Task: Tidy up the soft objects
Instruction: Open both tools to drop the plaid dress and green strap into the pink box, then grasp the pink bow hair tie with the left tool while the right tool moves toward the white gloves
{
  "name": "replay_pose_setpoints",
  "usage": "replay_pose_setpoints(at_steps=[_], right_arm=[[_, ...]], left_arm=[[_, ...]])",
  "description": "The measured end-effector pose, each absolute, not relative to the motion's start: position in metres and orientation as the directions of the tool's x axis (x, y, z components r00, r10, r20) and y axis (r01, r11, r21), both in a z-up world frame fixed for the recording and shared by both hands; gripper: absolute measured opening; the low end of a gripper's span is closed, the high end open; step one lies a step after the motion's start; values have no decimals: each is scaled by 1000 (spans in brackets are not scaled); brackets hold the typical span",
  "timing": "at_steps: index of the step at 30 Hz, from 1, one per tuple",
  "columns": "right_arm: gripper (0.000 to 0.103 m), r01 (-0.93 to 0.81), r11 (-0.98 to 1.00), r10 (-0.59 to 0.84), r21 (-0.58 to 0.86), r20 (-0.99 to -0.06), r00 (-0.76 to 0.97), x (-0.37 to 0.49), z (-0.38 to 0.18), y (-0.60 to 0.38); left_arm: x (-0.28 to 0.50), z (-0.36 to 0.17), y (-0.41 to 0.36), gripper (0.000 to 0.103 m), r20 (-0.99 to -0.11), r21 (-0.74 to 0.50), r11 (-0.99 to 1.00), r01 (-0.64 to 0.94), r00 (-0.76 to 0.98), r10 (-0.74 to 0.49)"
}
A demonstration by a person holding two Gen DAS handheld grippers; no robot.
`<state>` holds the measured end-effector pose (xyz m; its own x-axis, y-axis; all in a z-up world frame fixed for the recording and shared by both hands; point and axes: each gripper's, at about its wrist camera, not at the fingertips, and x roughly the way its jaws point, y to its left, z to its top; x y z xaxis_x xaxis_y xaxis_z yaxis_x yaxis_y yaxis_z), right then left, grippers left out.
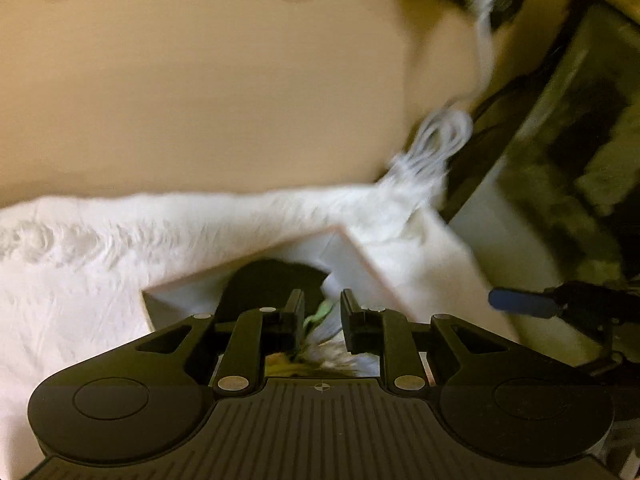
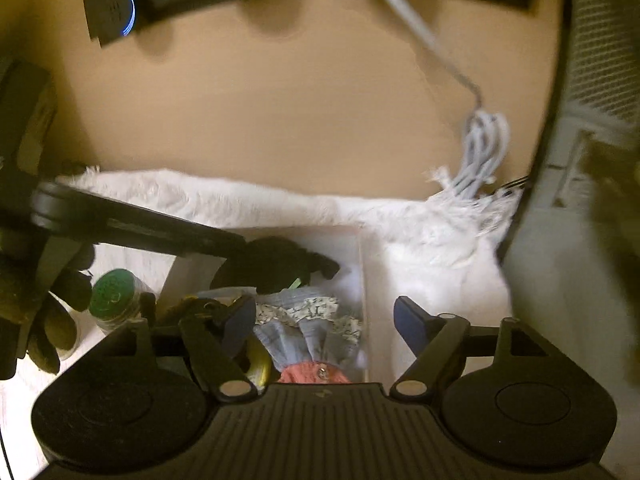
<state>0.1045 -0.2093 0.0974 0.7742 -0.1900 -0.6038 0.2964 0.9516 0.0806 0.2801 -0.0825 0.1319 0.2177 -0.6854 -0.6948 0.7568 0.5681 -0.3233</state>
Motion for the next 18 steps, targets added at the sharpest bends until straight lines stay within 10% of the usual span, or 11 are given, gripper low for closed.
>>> replay_pose_setpoints(at_steps=[18], right_arm=[[79,166,985,-85,55,-676,732,62,46,-158]], left_arm=[[151,123,34,22,-624,-308,645,700,363,-692]])
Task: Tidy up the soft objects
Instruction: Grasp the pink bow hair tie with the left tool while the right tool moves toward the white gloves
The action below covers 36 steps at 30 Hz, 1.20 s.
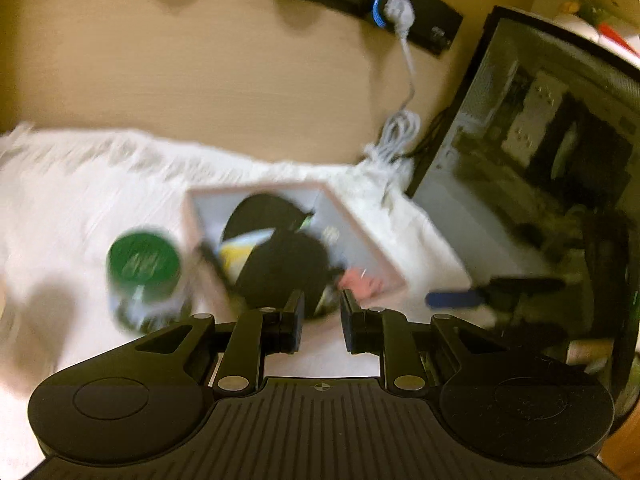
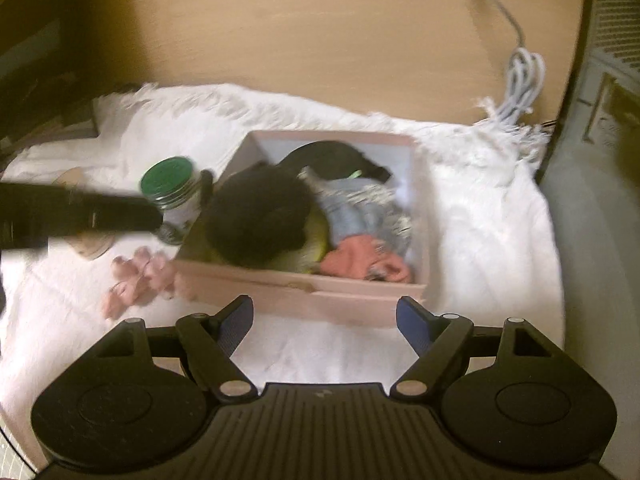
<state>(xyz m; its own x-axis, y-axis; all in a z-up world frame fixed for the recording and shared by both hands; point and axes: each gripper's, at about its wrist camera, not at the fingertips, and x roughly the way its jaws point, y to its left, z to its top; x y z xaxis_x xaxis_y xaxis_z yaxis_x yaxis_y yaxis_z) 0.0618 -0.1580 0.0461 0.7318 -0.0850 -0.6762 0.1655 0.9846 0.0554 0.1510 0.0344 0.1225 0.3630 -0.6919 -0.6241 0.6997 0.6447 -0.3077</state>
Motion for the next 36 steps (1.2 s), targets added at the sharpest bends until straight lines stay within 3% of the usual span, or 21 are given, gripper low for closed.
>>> replay_pose_setpoints(at_steps=[10,17,21,29,36], right_arm=[[79,98,994,-27,55,-728,685,71,20,-124],[79,61,997,-11,42,-737,676,77,16,-112],[79,50,998,0,44,-746,666,79,11,-108],[79,87,995,-14,54,-767,641,74,-2,-117],[79,152,981,4,117,-804,595,72,-16,-136]], left_arm=[[137,61,115,22,-718,-307,840,448,470,-513],[147,55,134,22,-717,-293,894,338,541,-440],[166,54,114,22,-704,-264,874,408,537,-464],[207,29,59,25,-817,-29,786,617,438,-374],[213,26,50,22,-846,0,733,680,391,-363]])
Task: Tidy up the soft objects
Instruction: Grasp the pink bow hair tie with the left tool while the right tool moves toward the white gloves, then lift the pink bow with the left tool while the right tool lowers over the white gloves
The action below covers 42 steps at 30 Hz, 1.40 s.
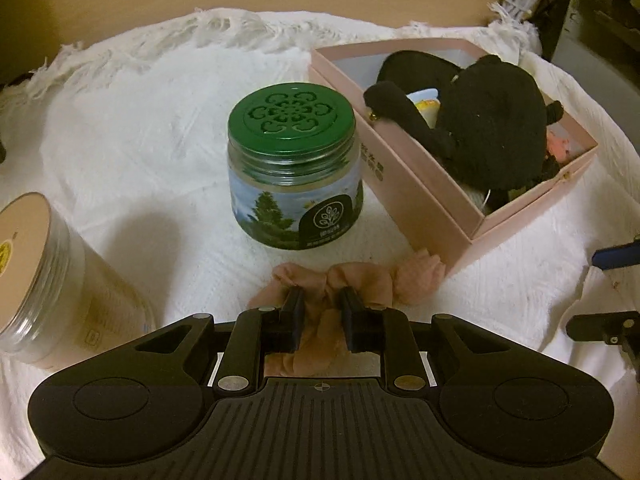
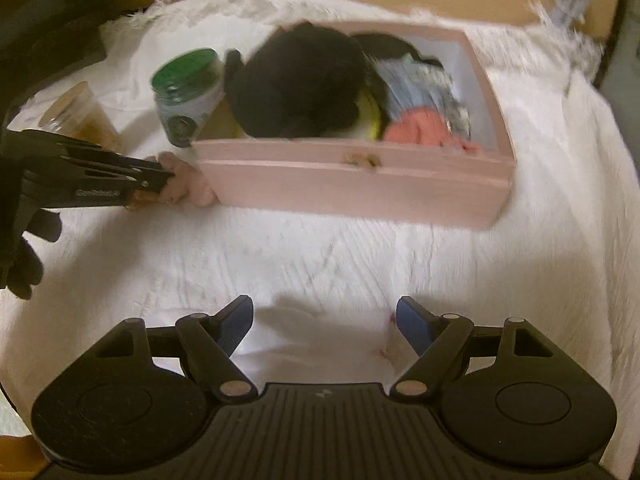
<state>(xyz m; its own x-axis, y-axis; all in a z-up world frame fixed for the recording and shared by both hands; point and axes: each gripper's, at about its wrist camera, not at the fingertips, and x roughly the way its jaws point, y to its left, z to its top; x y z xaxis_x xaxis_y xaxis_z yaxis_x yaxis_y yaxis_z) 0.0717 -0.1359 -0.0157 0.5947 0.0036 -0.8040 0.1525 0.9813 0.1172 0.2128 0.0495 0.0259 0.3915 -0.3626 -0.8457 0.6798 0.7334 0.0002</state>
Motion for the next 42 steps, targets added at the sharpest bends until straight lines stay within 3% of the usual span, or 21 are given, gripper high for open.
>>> replay_pose_setpoints(at_steps=[7,16,26,32,42], right_arm=[[91,164,978,7,126,-812,584,71,-22,-132],[103,134,990,-45,42,-809,585,73,-30,-111],[103,141,990,-80,14,-766,638,63,-35,-103],[103,142,990,-83,13,-759,646,61,-35,-102],[100,43,998,12,51,-772,635,60,-15,-112]], left_arm=[[219,29,57,23,-864,-115,685,719,268,-426],[204,29,46,24,-844,-22,718,695,372,-386],[197,28,68,23,-793,-136,790,598,412,-449],[181,31,84,11,-798,-190,809,557,393,-458],[121,40,117,10,-790,-268,829,491,380,-481]])
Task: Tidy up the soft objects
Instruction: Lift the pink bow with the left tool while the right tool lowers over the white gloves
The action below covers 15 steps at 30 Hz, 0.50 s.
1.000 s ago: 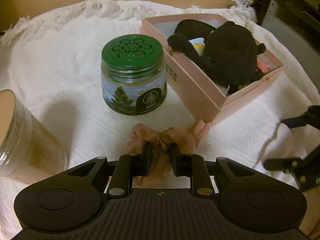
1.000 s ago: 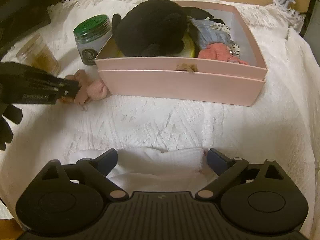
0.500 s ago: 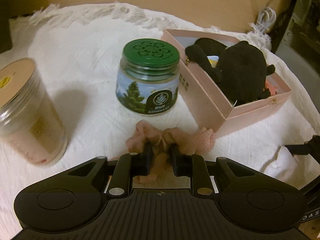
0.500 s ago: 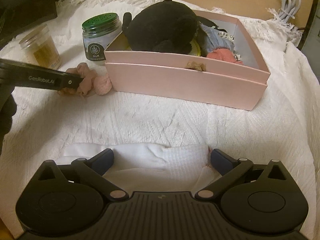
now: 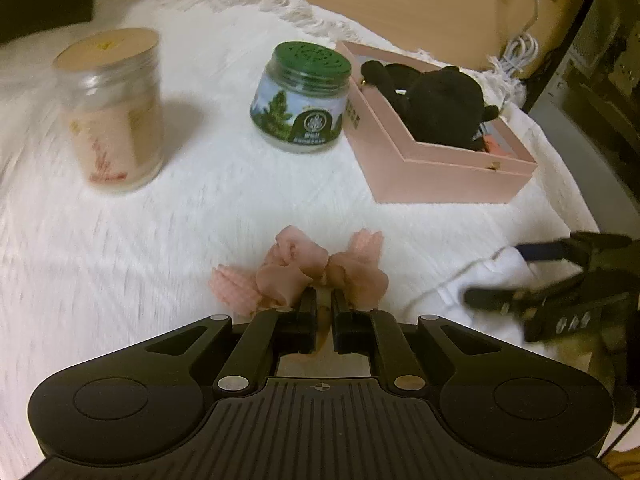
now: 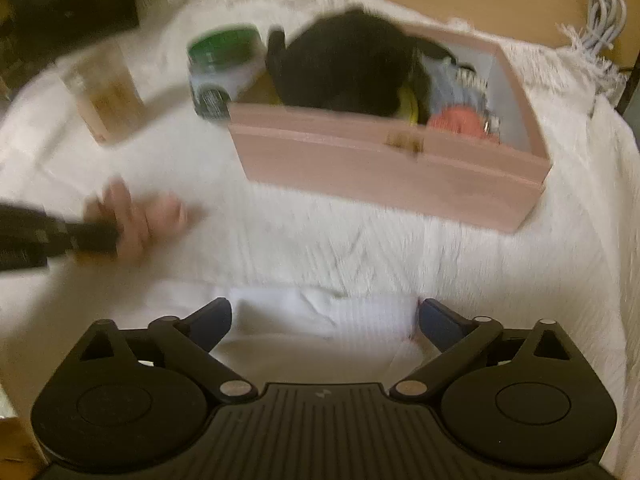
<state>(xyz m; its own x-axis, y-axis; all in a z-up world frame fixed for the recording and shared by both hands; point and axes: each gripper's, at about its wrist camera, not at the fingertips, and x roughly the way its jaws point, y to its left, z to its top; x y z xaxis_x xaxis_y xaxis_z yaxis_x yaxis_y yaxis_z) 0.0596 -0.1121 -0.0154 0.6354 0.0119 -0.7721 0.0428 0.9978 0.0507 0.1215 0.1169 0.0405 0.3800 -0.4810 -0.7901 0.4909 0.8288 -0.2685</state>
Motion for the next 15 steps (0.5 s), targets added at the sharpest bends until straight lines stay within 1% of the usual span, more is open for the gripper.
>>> replay_pose_setpoints(at_steps=[3,6,11,15], right_arm=[[100,16,999,23,46,-730,683,47,9,-119],[100,20,1000,-10,6,-707,707,34,27,-127],[100,9,999,-34,-38,-721,693,12,35,-141],[100,-37,999,34,12,-747,664,0,28,-140]], left_arm=[[113,44,120,10,-787,-270,840,471,394,-474],[111,49,120,10,-786,-246,858,451,424,-449],[107,54,120,10,-782,-226,870,438,450,-431],[106,52,116,10,-790,-221,870,441,443,-425]])
